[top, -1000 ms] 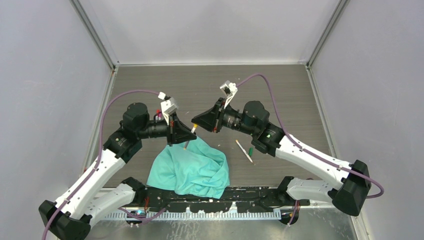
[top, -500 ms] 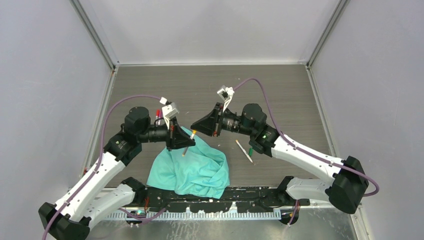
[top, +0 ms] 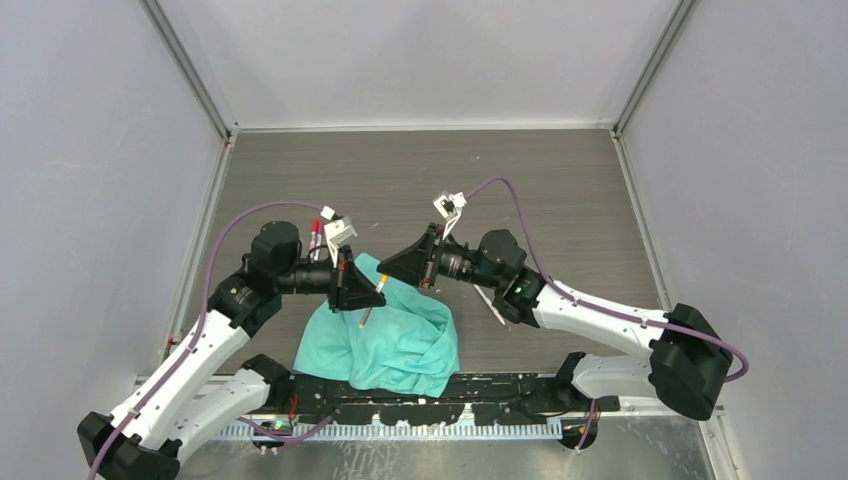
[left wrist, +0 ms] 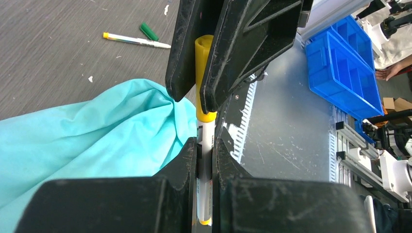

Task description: Insert the pens into the pen caps

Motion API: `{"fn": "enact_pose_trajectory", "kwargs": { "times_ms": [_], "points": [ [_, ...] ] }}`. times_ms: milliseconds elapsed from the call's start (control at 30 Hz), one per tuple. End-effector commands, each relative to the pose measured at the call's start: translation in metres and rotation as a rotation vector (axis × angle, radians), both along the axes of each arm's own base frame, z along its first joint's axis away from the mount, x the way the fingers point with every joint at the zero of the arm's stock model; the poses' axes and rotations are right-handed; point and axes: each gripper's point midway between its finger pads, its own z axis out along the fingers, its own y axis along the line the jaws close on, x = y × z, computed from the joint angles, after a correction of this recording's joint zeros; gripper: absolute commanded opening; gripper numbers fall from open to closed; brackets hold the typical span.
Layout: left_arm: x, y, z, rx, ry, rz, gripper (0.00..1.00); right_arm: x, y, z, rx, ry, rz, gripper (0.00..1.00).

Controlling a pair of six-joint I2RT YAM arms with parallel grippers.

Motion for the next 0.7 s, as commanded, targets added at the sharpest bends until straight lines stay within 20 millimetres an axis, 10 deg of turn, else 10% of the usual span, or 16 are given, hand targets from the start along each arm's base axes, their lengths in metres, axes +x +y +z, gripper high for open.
{"fn": "enact_pose_trajectory", "kwargs": {
  "times_ms": [0, 300, 467, 667],
  "points": [
    [0.042, -0.003, 0.081, -0.178, -0.342, 0.117, 0.00, -0.087, 0.004, -0.075, -0.205, 0.195, 0.323, 0.01],
    [0.042, -0.004, 0.065, -0.118, -0.338, 0.080, 0.00, -0.055, -0.010, -0.055, -0.266, 0.072, 0.117, 0.04],
    [0.054, 0.003, 0.046, -0.017, -0.351, 0.129, 0.00, 0.003, -0.046, -0.004, -0.315, -0.057, -0.196, 0.74],
    [0.104, 0.030, 0.005, 0.218, -0.301, 0.366, 0.00, 0.076, -0.118, -0.001, -0.412, 0.019, -0.484, 0.88]
  ]
}}
